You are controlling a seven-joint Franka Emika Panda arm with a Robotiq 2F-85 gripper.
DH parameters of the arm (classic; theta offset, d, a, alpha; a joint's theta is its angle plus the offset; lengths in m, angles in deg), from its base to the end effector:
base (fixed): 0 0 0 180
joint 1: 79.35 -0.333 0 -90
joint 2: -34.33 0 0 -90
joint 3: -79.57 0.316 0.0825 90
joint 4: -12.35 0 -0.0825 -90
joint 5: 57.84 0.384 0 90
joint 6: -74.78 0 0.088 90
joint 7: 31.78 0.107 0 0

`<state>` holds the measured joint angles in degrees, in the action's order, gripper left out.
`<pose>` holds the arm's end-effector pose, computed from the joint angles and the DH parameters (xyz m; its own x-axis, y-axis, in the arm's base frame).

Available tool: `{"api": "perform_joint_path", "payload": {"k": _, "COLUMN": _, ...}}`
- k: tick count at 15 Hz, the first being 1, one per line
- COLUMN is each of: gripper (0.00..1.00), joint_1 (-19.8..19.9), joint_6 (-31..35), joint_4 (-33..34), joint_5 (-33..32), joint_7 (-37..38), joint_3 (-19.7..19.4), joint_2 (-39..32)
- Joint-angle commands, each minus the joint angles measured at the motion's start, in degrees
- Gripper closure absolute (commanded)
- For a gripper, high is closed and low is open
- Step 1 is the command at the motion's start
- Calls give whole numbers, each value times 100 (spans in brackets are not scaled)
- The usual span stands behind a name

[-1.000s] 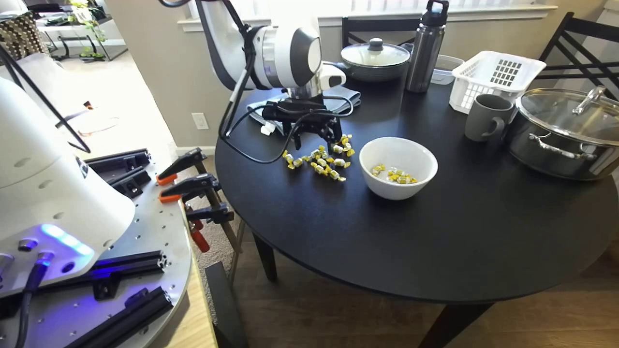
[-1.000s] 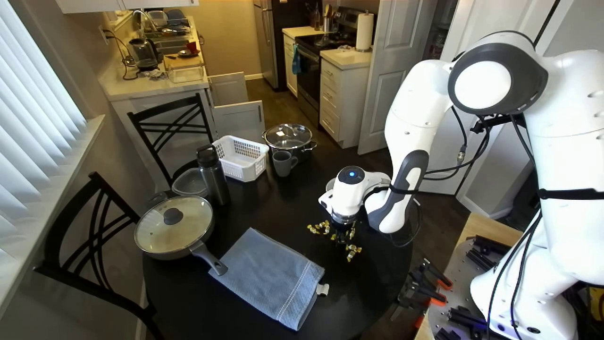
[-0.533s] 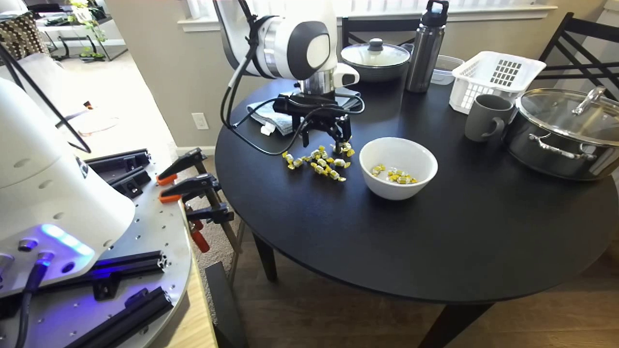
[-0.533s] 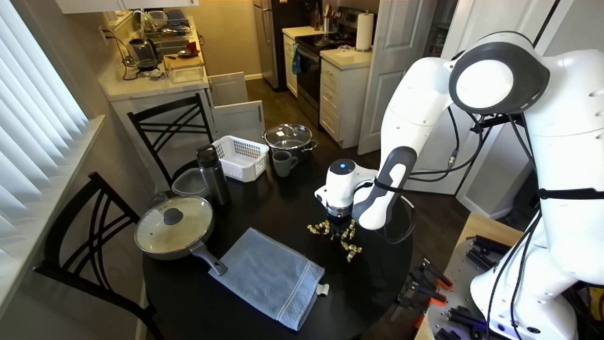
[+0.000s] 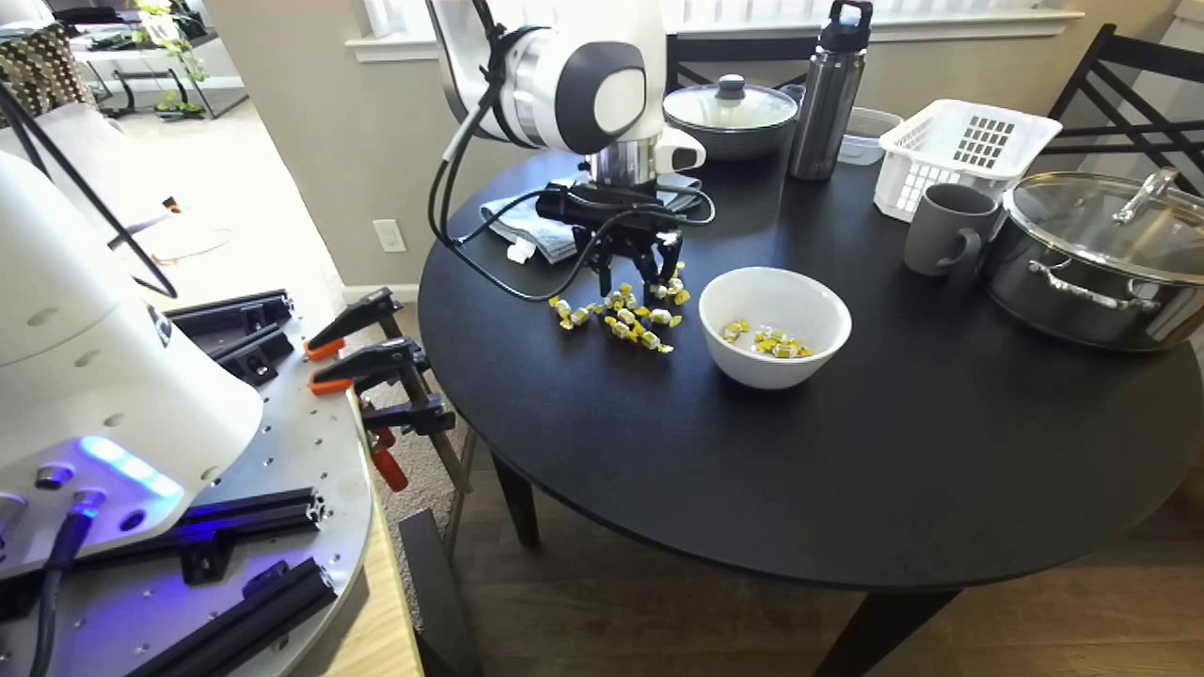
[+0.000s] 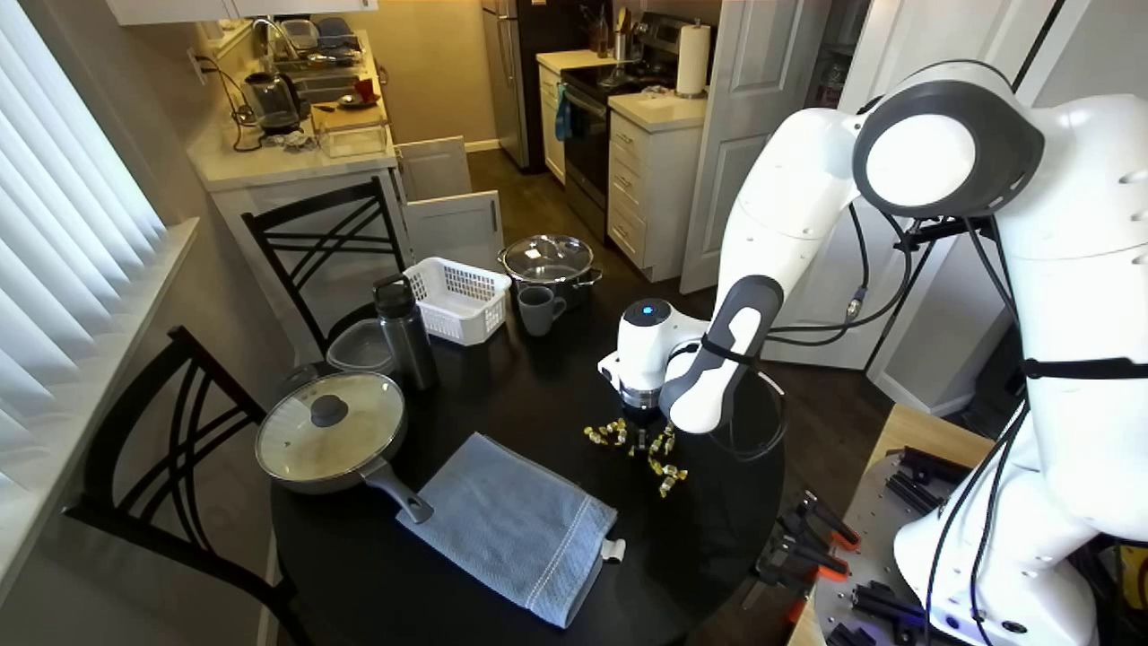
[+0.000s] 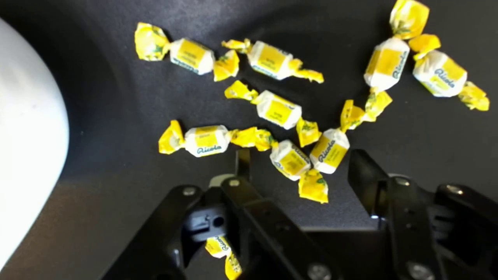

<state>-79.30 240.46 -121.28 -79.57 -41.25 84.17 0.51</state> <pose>0.4861 0.0651 0.0841 0.8249 0.5642 -0.0345 0.5652 -0.8242 0.0342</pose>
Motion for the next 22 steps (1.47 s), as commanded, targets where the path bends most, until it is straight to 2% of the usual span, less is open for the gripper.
{"api": "perform_joint_path", "payload": {"k": 1, "gripper": 64, "joint_1": 10, "joint_6": -95, "joint_4": -12, "joint_5": 223, "joint_7": -394, "joint_3": 36, "joint_2": 19}}
{"api": "perform_joint_path", "payload": {"k": 4, "gripper": 84, "joint_1": 27, "joint_6": -69, "joint_4": -27, "joint_5": 221, "joint_7": -473, "joint_3": 65, "joint_2": 10}}
{"api": "perform_joint_path", "payload": {"k": 6, "gripper": 94, "joint_1": 50, "joint_6": -45, "joint_4": -40, "joint_5": 232, "joint_7": -527, "joint_3": 101, "joint_2": 8}}
{"api": "perform_joint_path", "payload": {"k": 10, "gripper": 92, "joint_1": 93, "joint_6": -13, "joint_4": -69, "joint_5": 251, "joint_7": -635, "joint_3": 193, "joint_2": 12}}
{"api": "perform_joint_path", "payload": {"k": 12, "gripper": 92, "joint_1": 108, "joint_6": 56, "joint_4": -196, "joint_5": 239, "joint_7": -654, "joint_3": 213, "joint_2": 234}}
{"api": "perform_joint_path", "payload": {"k": 16, "gripper": 92, "joint_1": 15, "joint_6": 128, "joint_4": -458, "joint_5": 114, "joint_7": -577, "joint_3": 22, "joint_2": 877}}
{"api": "perform_joint_path", "payload": {"k": 19, "gripper": 92, "joint_1": -39, "joint_6": -52, "joint_4": -552, "joint_5": 84, "joint_7": -522, "joint_3": -140, "joint_2": 1343}}
{"api": "perform_joint_path", "payload": {"k": 22, "gripper": 92, "joint_1": -123, "joint_6": -152, "joint_4": -676, "joint_5": -38, "joint_7": -386, "joint_3": -430, "joint_2": 1748}}
